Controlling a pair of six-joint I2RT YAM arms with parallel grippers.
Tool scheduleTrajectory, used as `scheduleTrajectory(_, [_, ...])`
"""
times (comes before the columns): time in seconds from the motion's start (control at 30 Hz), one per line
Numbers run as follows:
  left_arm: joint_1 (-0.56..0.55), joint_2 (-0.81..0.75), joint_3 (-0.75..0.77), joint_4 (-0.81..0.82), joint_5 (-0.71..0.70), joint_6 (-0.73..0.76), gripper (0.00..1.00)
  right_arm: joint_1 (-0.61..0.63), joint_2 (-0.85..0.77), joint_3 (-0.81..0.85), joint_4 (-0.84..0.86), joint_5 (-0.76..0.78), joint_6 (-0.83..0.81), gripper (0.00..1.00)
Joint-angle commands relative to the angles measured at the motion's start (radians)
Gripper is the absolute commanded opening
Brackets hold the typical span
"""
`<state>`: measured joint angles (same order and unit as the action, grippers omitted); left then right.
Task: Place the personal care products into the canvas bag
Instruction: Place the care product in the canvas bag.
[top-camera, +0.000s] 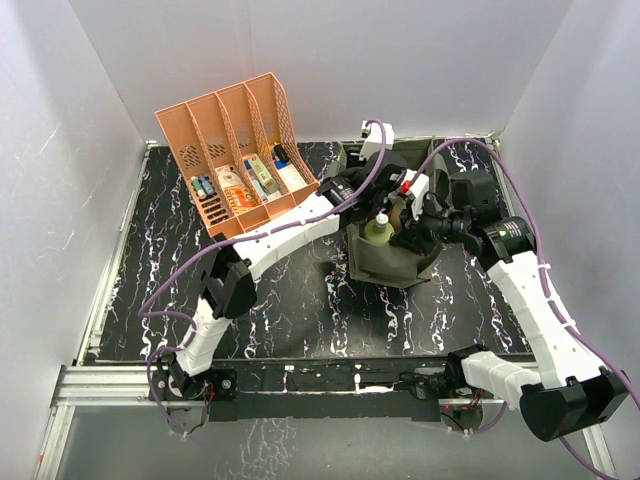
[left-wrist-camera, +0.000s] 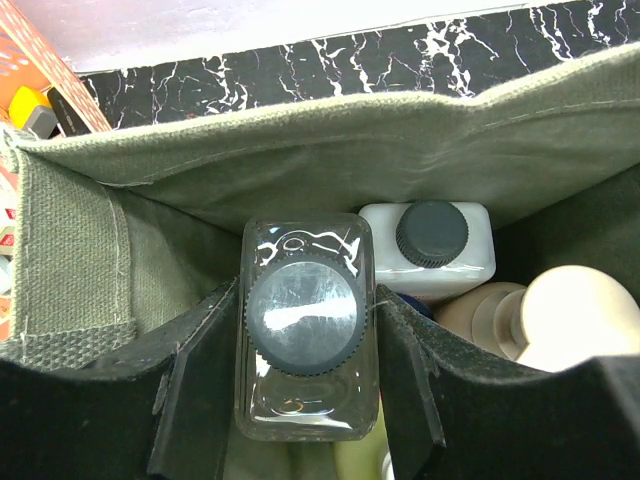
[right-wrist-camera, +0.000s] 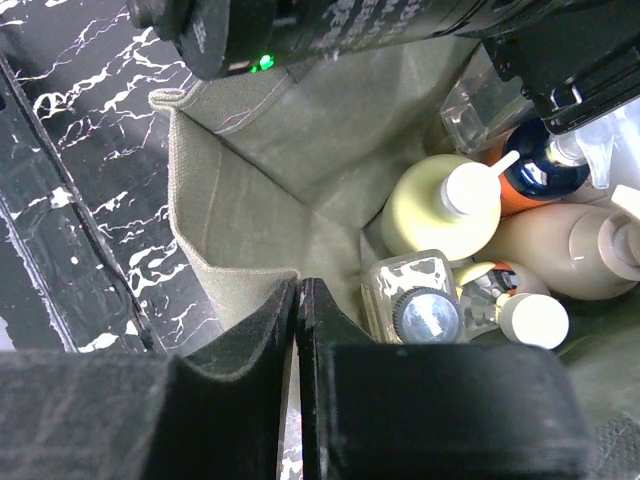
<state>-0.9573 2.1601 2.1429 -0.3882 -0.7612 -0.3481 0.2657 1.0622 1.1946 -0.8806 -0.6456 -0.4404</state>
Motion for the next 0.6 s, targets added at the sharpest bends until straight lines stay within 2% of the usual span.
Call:
scheduleTrajectory(0.0, [0.003, -0.131, -0.035, 0.114, -0.051, -0.001, 0.00, 0.004, -0.032, 0.035, 0.058, -0.041, 0.035, 0.08])
scheduleTrajectory(0.2, [0.004, -0.145, -0.116, 0.205, -0.045, 0.035, 0.00, 0.004, -0.025, 0.039, 0.053, -0.037, 0.035, 0.08])
scheduleTrajectory(0.43, [0.004, -0.157, -0.149, 0.180, -0.021, 0.025, 0.00, 0.004, -0.022, 0.062, 0.082, -0.014, 0.070, 0.08])
scheduleTrajectory(0.57, [0.005, -0.221, -0.288, 0.336, 0.013, 0.083, 0.02, 0.003, -0.035, 0.059, 0.121, 0.064, 0.130, 0.08])
